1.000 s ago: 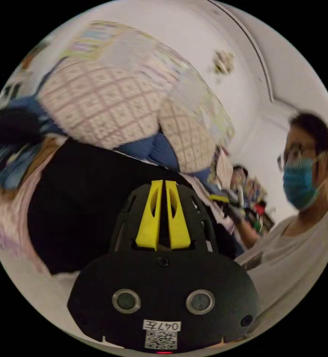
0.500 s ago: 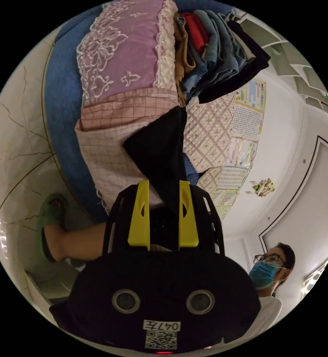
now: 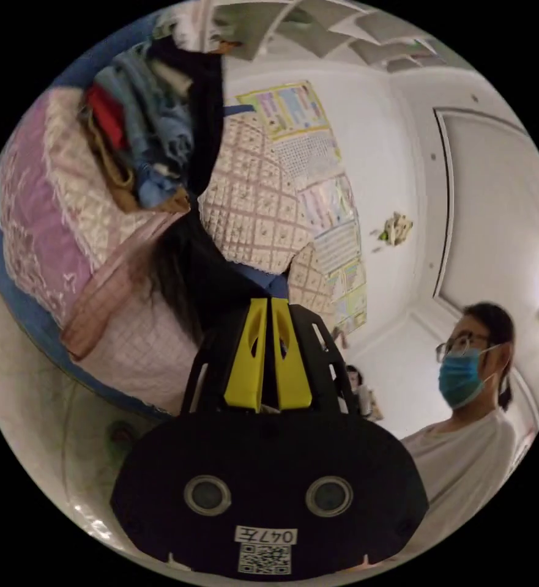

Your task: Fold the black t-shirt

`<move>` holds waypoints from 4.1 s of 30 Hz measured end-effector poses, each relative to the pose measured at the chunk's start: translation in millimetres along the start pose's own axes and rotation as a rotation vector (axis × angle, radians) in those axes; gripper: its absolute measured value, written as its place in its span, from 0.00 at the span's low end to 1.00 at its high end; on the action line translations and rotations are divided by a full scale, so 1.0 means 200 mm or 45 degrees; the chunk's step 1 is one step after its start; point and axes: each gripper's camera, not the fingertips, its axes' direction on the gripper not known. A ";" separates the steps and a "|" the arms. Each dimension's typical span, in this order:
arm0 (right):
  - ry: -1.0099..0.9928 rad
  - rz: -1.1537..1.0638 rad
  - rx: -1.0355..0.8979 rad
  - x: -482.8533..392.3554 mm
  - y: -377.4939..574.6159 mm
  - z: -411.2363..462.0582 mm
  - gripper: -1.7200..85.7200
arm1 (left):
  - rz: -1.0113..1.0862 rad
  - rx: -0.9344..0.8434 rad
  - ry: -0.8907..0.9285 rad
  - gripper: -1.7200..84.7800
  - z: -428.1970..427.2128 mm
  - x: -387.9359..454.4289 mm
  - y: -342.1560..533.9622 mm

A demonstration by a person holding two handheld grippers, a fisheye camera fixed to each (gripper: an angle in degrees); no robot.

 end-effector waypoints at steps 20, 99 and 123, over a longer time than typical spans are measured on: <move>-0.376 0.066 0.088 -0.06 0.37 -0.10 0.01 | -0.383 -0.129 -0.124 0.02 0.24 0.23 0.21; -0.169 1.467 0.649 1.12 3.16 -1.52 0.07 | 0.701 -1.211 0.153 0.10 4.10 2.99 2.22; -0.411 1.589 0.750 1.31 3.41 -1.77 0.01 | -0.043 -0.224 -0.222 0.14 1.39 1.25 1.36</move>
